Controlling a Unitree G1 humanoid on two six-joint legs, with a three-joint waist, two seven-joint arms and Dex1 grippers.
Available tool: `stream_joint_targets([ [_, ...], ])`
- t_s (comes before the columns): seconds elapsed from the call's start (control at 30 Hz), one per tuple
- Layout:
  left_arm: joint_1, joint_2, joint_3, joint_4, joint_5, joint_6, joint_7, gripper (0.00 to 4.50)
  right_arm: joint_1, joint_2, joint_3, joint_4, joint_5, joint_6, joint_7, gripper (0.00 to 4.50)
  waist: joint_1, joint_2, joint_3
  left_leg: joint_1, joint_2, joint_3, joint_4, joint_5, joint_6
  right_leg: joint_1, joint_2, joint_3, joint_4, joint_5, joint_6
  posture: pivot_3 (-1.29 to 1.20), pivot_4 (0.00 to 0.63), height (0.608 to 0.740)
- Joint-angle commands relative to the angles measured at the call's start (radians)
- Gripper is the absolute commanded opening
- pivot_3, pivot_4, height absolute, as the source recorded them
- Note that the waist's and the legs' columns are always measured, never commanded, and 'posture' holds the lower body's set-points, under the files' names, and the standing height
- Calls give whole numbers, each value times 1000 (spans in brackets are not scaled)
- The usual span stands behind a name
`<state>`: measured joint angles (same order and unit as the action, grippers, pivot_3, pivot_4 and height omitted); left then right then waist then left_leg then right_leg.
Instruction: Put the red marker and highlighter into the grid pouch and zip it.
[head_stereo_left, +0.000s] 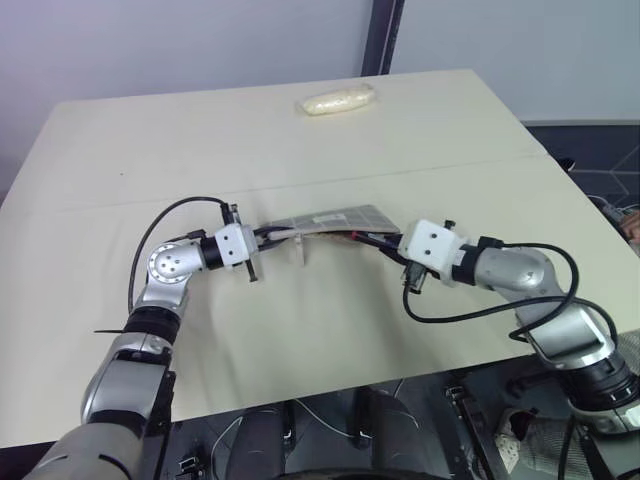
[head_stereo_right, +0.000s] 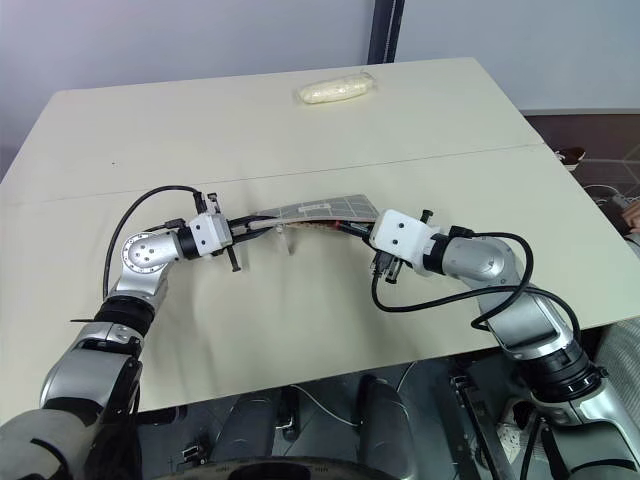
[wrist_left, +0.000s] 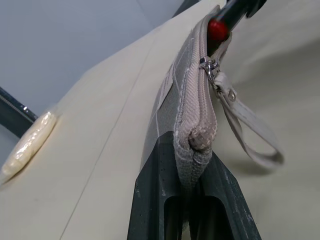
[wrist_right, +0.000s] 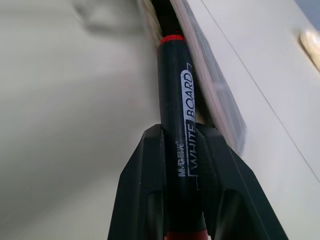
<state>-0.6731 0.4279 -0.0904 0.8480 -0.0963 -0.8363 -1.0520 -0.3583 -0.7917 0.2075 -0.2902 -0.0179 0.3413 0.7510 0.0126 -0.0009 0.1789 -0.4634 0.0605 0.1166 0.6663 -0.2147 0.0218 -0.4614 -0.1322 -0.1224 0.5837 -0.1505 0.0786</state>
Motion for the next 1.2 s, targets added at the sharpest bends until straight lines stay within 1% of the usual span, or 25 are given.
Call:
stream_joint_targets([
  [0.03,-30,-6,4,-31,-24,4,-11,0,-23,4,-26,2,-23,-34,-7,298,0,0,0,0,0,0,0,0,0,0,0,0,0,0,0,0,150,740],
  [0.07,-30,-7,1,-33,-27,6,-22,0,-37,25,-30,10,-17,-26,-17,298,0,0,0,0,0,0,0,0,0,0,0,0,0,0,0,0,150,740],
  [0.17,-31,-6,-13,-39,-31,3,-64,0,-83,31,5,34,-60,-80,-1,298,-2,0,0,0,0,0,0,0,0,-1,0,0,1,0,0,0,150,740],
  [0.3,-39,-19,-16,-33,-39,10,-97,0,-128,102,100,47,-118,-89,4,298,-3,0,0,0,0,1,0,0,0,-1,1,0,2,0,0,0,150,740],
  [0.4,-54,-38,-21,-47,-36,25,-99,0,-172,153,132,83,-164,-106,-13,298,0,0,0,0,0,0,0,0,0,-1,1,0,2,0,0,0,150,740],
  [0.6,-78,-41,-21,-65,-65,43,-168,0,-270,169,186,190,-281,-239,-22,298,-2,0,0,0,-1,2,1,0,0,0,0,0,2,0,0,0,150,740],
  [0.67,-86,-38,-20,-58,-80,51,-203,0,-282,188,189,214,-283,-295,-25,298,-3,0,0,0,-1,2,1,0,0,0,0,0,2,0,0,0,150,740],
  [0.7,-92,-35,-17,-46,-77,51,-205,0,-267,192,173,210,-252,-281,-3,298,-3,0,0,0,-1,2,1,0,0,0,0,0,4,0,0,0,150,740],
  [0.77,-100,-33,-6,-30,-66,56,-183,0,-227,170,128,191,-219,-285,15,1356,0,0,0,0,-2,1,1,0,0,-1,0,0,8,0,0,0,150,740],
  [0.83,-97,-31,-1,-30,-62,56,-170,0,-197,148,96,163,-224,-294,6,2212,0,0,0,0,-6,-4,1,0,0,0,0,1,12,1,-1,0,150,740],
  [0.87,-92,-31,0,-32,-58,59,-161,0,-166,154,47,120,-178,-285,-2,2854,1,0,0,0,-7,-6,1,0,0,0,0,2,13,1,-1,0,150,740],
  [0.9,-88,-30,0,-35,-57,62,-156,0,-144,161,11,87,-142,-276,-7,3300,0,0,0,0,-8,-7,1,0,0,0,0,2,13,1,-1,0,150,740],
  [0.97,-72,-29,2,-41,-60,71,-152,0,-74,198,-104,-25,19,-198,-3,4292,0,0,0,-1,-9,-8,0,0,0,0,0,2,13,1,-1,0,150,740],
  [1.0,-55,-26,0,-51,-60,72,-151,0,-26,211,-157,-96,107,-127,6,4466,1,0,0,-1,-9,-10,0,0,0,1,0,2,13,1,-1,0,150,740],
  [1.07,-16,-24,-3,-76,-51,74,-128,0,84,226,-239,-237,260,17,10,4466,1,0,0,0,-10,-13,0,0,-1,3,0,2,13,4,-5,0,150,740],
  [1.13,7,-27,-7,-97,-40,82,-100,0,151,243,-277,-328,359,127,-18,4466,0,0,0,0,-10,-13,0,-2,-2,3,0,2,13,4,-5,0,150,740],
  [1.2,4,-35,-9,-97,-21,78,-63,0,180,268,-288,-385,441,193,-48,4466,0,0,0,0,-10,-13,0,-2,-2,2,0,2,13,3,-4,0,150,740],
])
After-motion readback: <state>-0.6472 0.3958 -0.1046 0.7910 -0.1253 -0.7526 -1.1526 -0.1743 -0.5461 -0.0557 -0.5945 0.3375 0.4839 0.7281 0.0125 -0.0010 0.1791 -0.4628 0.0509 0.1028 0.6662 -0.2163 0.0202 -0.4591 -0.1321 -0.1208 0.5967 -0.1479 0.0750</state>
